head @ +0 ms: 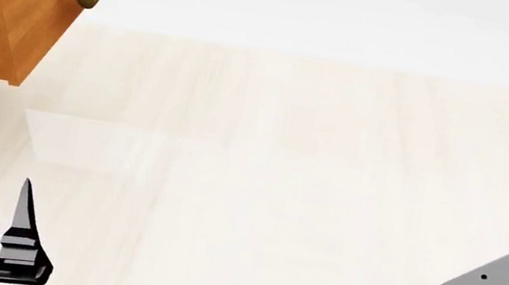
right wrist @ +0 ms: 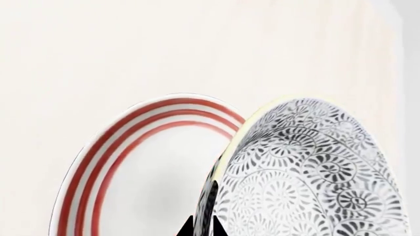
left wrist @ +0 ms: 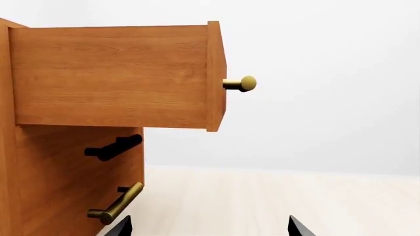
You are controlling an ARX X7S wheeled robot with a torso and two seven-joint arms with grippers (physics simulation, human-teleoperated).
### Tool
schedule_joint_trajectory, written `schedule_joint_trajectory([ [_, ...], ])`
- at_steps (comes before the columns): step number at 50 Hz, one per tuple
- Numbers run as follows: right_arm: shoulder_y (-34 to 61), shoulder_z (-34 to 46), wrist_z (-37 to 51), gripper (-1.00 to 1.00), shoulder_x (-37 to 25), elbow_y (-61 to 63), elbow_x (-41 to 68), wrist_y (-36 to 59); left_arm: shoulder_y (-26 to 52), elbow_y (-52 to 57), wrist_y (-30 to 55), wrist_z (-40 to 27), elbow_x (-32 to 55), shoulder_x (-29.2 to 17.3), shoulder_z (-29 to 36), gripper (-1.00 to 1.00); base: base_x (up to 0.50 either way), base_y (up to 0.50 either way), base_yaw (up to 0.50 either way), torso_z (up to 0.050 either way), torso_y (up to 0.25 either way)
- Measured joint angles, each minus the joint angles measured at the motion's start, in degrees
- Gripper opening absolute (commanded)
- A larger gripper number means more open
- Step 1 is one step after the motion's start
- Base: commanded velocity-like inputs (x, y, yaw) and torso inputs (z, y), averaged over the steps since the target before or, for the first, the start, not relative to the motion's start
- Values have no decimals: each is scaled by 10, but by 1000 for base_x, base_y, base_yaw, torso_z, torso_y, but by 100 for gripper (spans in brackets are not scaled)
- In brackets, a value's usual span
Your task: Put the bowl on the plate.
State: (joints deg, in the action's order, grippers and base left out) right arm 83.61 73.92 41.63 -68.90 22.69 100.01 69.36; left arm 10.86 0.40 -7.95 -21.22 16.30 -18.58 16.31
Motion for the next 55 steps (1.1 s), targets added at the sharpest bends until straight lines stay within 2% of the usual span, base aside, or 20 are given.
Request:
schedule_joint_trajectory([
  [51,-54,11,-34,-100,-3,3,-39,-58,4,-5,-2,-4,2,-2,8,100,0,0,0,0,0],
  [52,-54,11,-34,100,-4,2,-39,-59,4,-6,-3,-4,2,-2,8,100,0,0,0,0,0],
  [55,-54,10,-33,100,-7,2,-40,-61,4,-5,-2,-4,2,-3,9,100,0,0,0,0,0],
])
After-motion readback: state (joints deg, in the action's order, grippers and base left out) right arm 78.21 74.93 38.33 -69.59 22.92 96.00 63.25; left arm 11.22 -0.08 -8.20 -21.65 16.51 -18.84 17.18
